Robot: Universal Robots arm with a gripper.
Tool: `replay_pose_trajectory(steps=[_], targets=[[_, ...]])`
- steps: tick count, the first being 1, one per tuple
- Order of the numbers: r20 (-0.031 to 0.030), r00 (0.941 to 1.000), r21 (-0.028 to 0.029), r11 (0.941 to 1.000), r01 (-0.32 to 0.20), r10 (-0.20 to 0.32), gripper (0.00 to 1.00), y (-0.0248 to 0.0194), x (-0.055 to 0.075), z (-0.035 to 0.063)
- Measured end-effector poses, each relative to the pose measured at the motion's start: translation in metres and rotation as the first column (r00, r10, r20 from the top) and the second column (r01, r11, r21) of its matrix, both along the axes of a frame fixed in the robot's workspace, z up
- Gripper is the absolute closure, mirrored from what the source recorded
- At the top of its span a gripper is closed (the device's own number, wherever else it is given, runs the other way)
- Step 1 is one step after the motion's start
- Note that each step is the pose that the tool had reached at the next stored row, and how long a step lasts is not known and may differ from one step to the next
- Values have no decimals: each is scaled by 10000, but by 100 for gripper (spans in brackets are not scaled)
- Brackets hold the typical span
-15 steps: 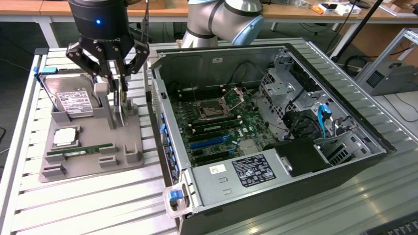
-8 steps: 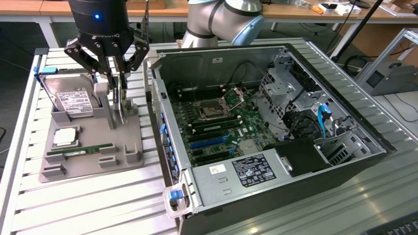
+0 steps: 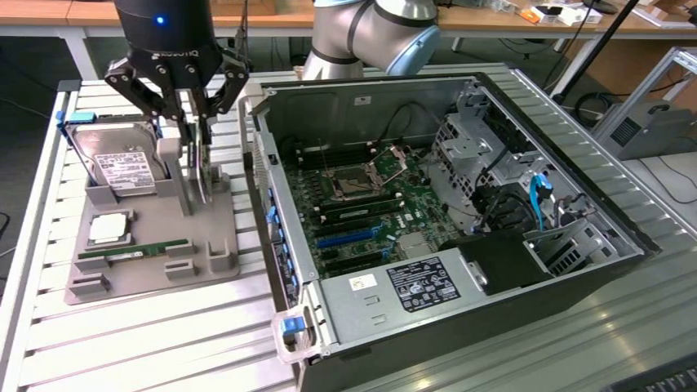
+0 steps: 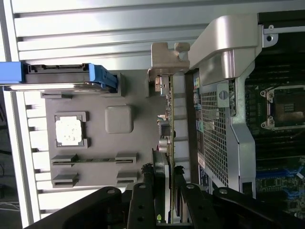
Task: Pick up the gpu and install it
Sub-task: 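Pick up the gpu and move the gpu toward the slot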
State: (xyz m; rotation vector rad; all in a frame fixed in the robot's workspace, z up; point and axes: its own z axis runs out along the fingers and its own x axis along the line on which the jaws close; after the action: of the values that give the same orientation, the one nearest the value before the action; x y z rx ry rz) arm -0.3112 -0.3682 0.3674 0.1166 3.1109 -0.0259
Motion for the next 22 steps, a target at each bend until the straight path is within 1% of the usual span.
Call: replay_pose_trajectory(steps=[22], targets=[[-1,10000,-1,10000,0,0,73,0,0,146]])
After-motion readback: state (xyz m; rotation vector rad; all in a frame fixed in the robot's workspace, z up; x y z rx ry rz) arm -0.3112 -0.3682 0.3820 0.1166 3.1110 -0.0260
